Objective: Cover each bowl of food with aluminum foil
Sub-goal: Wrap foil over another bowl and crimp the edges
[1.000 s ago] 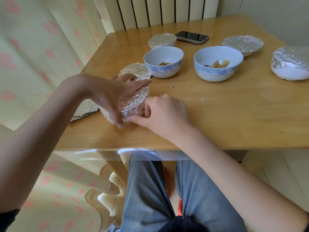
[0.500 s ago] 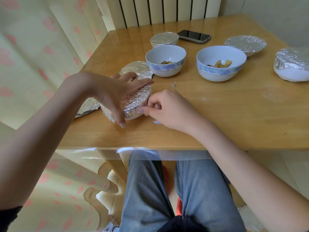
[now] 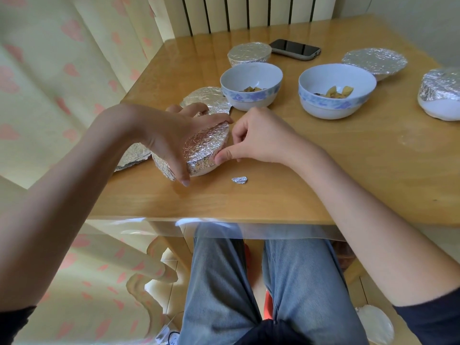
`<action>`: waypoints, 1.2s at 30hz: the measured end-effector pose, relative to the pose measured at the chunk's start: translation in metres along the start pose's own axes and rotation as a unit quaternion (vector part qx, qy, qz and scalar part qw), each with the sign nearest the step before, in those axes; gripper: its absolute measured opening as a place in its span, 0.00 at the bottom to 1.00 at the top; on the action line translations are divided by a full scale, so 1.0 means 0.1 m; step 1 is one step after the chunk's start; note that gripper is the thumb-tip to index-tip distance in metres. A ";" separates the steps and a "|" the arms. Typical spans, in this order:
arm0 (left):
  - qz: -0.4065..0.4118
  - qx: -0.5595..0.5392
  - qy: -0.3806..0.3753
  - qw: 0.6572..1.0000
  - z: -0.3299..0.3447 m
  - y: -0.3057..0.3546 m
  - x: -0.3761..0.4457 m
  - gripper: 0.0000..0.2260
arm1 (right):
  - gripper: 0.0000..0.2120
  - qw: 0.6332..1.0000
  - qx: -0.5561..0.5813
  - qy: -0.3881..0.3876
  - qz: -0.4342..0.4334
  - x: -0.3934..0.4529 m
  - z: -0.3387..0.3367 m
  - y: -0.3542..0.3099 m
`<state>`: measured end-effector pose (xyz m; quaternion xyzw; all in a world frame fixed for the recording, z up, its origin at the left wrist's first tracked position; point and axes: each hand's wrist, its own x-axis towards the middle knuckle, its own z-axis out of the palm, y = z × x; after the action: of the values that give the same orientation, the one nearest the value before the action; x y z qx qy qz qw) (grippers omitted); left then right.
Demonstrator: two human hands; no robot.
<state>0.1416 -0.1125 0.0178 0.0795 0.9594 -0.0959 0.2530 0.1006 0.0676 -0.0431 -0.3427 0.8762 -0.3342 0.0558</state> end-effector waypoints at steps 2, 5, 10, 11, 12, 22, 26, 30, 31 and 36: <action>-0.002 -0.002 -0.003 1.000 0.00 -0.01 -0.01 0.61 | 0.22 0.998 0.063 -0.011 -0.024 -0.01 -0.02 0.04; -0.013 -0.008 -0.002 1.000 0.00 0.01 -0.01 0.61 | 0.23 0.997 0.076 0.023 -0.024 0.03 -0.05 0.07; -0.095 -0.041 -0.001 0.995 0.03 0.13 0.02 0.60 | 0.19 0.996 -0.009 0.085 -0.002 -0.03 -0.06 0.13; -0.109 -0.054 -0.007 0.993 0.03 0.17 0.02 0.63 | 0.17 0.995 -0.019 0.094 0.000 -0.09 -0.06 0.14; -0.117 -0.062 -0.010 0.991 0.02 0.21 0.01 0.65 | 0.15 0.995 -0.028 0.098 0.003 -0.16 -0.06 0.13; 0.036 0.003 -0.032 0.999 -0.08 0.09 -0.05 0.64 | 0.23 0.987 -0.115 0.106 0.043 -0.52 0.31 -0.34; 0.068 -0.012 -0.006 0.998 -0.05 0.07 0.00 0.55 | 0.21 0.987 -0.103 0.117 0.036 -0.46 0.34 -0.33; 0.057 -0.003 -0.008 0.998 -0.04 0.08 0.01 0.54 | 0.19 0.991 -0.067 0.110 0.026 -0.45 0.34 -0.27; 0.055 -0.002 -0.008 0.998 -0.04 0.08 0.01 0.55 | 0.18 0.992 -0.057 0.107 0.024 -0.44 0.34 -0.26; 0.052 0.003 -0.010 0.999 -0.04 0.09 0.01 0.55 | 0.18 0.996 -0.009 0.084 0.016 -0.38 0.26 -0.19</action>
<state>0.1404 -0.1033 0.0192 0.1294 0.9509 -0.0866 0.2674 0.1482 0.0672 -0.0564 -0.3000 0.8860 -0.3532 -0.0159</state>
